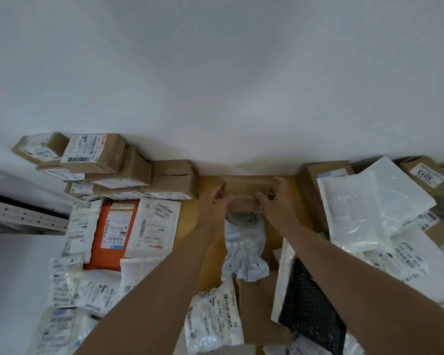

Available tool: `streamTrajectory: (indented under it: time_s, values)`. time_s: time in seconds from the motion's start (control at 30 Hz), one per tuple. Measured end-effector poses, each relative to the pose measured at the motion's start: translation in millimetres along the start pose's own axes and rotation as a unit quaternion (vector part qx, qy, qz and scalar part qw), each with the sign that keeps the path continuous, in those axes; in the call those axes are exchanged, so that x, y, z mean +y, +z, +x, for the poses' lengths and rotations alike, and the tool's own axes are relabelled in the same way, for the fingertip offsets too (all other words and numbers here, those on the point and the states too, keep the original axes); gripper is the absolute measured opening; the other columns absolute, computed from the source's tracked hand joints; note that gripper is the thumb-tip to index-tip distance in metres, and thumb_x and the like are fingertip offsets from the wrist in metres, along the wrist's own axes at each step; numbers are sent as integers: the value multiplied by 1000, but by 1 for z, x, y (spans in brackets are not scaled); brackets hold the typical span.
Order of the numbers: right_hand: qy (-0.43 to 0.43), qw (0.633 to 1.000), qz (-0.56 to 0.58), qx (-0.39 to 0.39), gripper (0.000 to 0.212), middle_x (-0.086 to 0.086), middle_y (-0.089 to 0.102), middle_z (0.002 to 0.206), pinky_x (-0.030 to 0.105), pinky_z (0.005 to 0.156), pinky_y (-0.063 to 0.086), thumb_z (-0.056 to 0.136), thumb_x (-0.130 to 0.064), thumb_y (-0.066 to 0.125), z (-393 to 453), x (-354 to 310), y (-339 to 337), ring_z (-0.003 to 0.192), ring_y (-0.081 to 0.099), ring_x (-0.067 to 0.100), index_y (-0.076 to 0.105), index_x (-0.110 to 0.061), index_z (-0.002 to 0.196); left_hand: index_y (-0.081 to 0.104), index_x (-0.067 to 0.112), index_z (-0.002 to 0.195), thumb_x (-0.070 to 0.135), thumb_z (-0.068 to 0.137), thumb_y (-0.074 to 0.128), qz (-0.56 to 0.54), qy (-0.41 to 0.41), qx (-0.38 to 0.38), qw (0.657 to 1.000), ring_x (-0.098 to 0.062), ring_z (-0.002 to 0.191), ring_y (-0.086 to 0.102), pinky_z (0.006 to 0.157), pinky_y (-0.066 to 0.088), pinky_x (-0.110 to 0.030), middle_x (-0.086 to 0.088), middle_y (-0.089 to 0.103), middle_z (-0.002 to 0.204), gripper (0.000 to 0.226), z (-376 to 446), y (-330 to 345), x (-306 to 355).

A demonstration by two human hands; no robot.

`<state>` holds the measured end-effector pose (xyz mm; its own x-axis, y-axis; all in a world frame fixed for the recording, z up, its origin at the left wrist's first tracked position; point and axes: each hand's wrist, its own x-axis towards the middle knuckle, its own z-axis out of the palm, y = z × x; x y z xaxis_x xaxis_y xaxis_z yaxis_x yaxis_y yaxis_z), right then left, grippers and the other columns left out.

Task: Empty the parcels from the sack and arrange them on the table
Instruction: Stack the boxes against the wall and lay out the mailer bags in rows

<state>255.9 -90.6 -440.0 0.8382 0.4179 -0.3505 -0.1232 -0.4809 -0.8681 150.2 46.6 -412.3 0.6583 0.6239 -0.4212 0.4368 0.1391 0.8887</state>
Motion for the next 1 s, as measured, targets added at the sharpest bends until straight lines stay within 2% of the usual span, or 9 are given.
streamTrajectory:
  time_s: [0.1, 0.3, 0.4, 0.47, 0.63, 0.77, 0.83, 0.93, 1.0]
  values:
    - [95, 993, 68, 5, 47, 5, 54, 120, 39, 89, 50, 97, -32, 58, 9, -10, 4, 108, 56, 22, 37, -15, 136, 60, 36, 129, 18, 97, 57, -56, -2, -39, 998, -8, 110, 61, 98, 51, -35, 15, 68, 115, 36, 2, -5, 5]
    - [211, 957, 196, -41, 42, 4, 57, 122, 42, 92, 52, 98, -50, 47, 11, -13, 6, 114, 56, 26, 53, -20, 127, 64, 24, 127, 32, 87, 53, 54, 74, -24, 996, -15, 116, 56, 105, 44, -41, 5, 60, 119, 42, 1, -15, 6]
    - [191, 940, 267, -96, 32, -2, 62, 117, 38, 100, 47, 100, -53, 40, 9, -13, 2, 115, 56, 20, 61, -30, 110, 63, 18, 126, 17, 96, 58, 90, 126, -33, 987, -19, 123, 46, 108, 41, -43, 0, 41, 128, 31, -8, -6, 6]
    - [153, 950, 245, -117, 29, -6, 64, 114, 36, 105, 42, 100, -51, 41, 8, -14, 6, 116, 56, 17, 63, -33, 105, 49, 26, 138, 22, 91, 67, 93, 98, -21, 991, -16, 123, 40, 109, 41, -36, 1, 26, 134, 51, -17, -1, 10]
    - [66, 972, -102, -200, 61, 1, 59, 133, 44, 108, 39, 88, -69, 45, -3, -18, 10, 126, 52, 24, 57, -28, 132, 17, 36, 149, 62, 72, 74, 138, -7, 28, 990, -25, 132, 32, 105, 43, -45, 2, 11, 151, 99, -12, -1, 10]
    - [-165, 858, -487, -4, 57, 14, 37, 153, 50, 119, 16, 99, -52, 32, -3, -10, -19, 145, 23, 37, 50, -14, 138, 25, 27, 149, 64, 83, 61, 138, -54, 79, 986, -33, 131, 40, 105, 42, -48, -11, 25, 150, 84, -8, 1, 10]
    - [-110, 832, -535, 98, 67, 22, 24, 156, 55, 117, 14, 91, -46, 52, 10, 2, -44, 146, 13, 44, 36, -11, 146, 30, 19, 149, 73, 84, 47, 148, -92, 67, 982, -32, 128, 45, 105, 42, -48, -13, 37, 147, 86, -7, 3, 6]
    - [68, 810, -575, 95, 86, 25, 19, 157, 59, 115, 10, 86, -56, 50, 20, -1, -76, 145, 10, 46, 19, -9, 152, 46, 14, 135, 79, 81, 26, 212, -143, 40, 966, -30, 111, 55, 98, 46, -50, -11, 56, 126, 87, -12, 3, 0]
    - [86, 785, -610, 72, 81, 21, 24, 156, 60, 115, 11, 88, -55, 45, 21, -2, -80, 144, 16, 43, 23, -8, 151, 46, 14, 133, 63, 90, 31, 254, -129, 42, 958, -31, 111, 52, 100, 42, -49, -12, 54, 127, 68, -17, 4, -4]
